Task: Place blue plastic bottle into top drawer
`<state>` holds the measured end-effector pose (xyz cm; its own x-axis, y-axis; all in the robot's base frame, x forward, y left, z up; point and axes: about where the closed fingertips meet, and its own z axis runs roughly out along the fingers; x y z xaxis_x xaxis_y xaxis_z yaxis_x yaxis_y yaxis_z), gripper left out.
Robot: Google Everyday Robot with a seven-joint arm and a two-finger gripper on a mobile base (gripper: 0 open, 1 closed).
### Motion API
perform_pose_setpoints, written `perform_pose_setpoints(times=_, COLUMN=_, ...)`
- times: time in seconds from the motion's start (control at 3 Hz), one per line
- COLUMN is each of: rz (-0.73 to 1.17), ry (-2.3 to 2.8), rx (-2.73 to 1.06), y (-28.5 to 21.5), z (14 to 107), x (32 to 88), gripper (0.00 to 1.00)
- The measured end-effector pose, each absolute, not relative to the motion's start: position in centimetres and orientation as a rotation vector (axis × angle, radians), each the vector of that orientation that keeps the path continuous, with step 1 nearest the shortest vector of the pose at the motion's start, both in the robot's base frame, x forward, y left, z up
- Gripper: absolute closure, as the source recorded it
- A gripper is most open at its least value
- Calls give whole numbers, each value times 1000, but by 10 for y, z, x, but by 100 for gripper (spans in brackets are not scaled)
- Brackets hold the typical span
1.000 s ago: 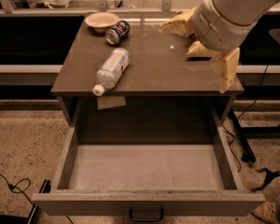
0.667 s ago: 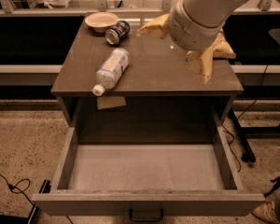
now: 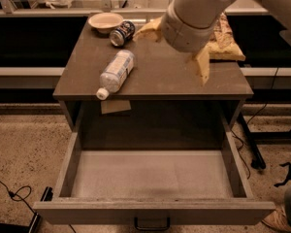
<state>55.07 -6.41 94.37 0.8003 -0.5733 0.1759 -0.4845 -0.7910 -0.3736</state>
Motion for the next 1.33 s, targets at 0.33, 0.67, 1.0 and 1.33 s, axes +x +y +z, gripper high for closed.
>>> perform_pose_setpoints(times=0.33, rz=-419, ry=765, rx=-2759, y=-45, z=934, x=573, gripper=0)
perform_pose_setpoints(times=0.67, rz=-428, ry=710, rx=-2825, y=-27, z=929, x=595, gripper=0)
perform_pose_setpoints(times=1.0, rz=-406, ry=632, rx=-2906, y=-2, z=923, x=616, gripper=0)
perform_pose_setpoints(times=1.33, rz=-366, ry=560, rx=-2926, y=16, z=917, x=628, gripper=0)
